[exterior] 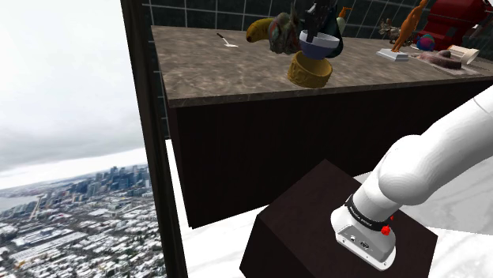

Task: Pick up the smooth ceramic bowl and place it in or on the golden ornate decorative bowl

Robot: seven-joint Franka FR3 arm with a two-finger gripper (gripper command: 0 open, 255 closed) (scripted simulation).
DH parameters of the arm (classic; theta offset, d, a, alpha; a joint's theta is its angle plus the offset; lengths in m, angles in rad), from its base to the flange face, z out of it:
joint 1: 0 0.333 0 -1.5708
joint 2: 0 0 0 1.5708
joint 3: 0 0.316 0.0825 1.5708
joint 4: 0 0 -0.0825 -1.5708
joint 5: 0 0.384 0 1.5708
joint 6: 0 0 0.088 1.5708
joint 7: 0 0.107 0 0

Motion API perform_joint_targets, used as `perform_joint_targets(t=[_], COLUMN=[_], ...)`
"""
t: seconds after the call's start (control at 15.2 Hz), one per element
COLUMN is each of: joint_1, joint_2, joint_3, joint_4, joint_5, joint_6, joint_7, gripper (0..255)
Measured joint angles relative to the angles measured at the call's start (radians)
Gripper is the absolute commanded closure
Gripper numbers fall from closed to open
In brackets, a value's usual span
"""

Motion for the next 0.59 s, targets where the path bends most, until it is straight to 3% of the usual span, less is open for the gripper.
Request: perform_joint_targets(t=[0.2, 0.26, 0.59], joint_1=[0.000, 0.000, 0.000], joint_2=[-0.001, -0.001, -0.001], joint_3=[0.000, 0.000, 0.000], joint_4=[-0.003, -0.003, -0.003], joint_5=[0.000, 0.000, 0.000], joint_6=[0.002, 0.002, 0.003], joint_7=[0.000, 0.000, 0.000], gripper=[255, 0, 0])
